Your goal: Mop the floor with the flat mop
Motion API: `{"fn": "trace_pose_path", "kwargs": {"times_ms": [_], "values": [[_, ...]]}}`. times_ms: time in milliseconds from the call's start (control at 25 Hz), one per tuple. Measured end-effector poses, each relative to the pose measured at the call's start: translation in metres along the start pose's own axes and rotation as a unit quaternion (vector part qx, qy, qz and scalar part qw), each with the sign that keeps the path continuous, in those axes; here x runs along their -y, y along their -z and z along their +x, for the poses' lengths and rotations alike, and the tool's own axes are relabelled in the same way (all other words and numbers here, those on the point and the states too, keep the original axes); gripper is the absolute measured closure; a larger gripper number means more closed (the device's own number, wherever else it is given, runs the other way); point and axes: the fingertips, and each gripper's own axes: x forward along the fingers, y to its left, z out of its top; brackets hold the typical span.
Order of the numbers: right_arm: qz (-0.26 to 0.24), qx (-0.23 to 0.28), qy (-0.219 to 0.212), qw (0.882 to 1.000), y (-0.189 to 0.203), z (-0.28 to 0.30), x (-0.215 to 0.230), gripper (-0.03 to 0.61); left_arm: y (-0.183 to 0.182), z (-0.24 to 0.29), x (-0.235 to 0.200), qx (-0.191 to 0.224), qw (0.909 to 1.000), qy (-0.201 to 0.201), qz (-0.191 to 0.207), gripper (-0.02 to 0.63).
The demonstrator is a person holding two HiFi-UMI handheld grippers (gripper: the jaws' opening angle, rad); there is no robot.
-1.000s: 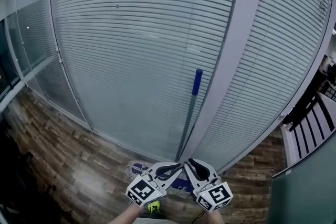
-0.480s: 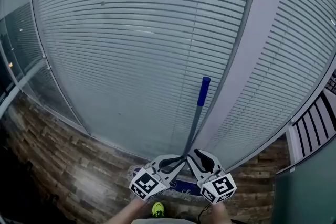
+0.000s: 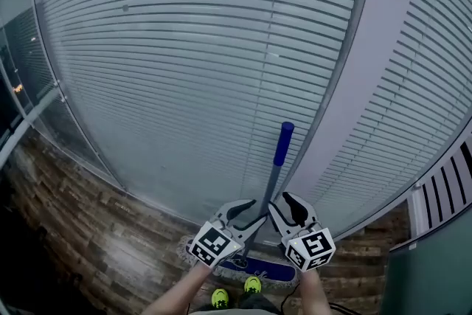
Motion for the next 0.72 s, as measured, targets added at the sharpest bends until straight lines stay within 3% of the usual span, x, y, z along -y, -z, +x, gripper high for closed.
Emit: {"fn": "trace_pose_path", "kwargs": {"times_ms": [280,480,720], "values": [[-0.007,0.003,-0.003,1.0,-0.015,0.042,0.058,0.414,0.003,0.069,-0.044,-0.014,0.9998,-0.014,-0.005,0.443],[-0.018,0.016,-0.025,0.999,-0.043,0.063,0.073,0.414,-0.011,0.103,-0.066,-0.003,0.9996,-0.023,-0.014,0.443],[-0.041,0.035,-0.041,0.998,-0.066,0.086,0.069,0.414,-0.006,0.111,-0.071,-0.024,0.9995,-0.012,0.018,0.462]]}}
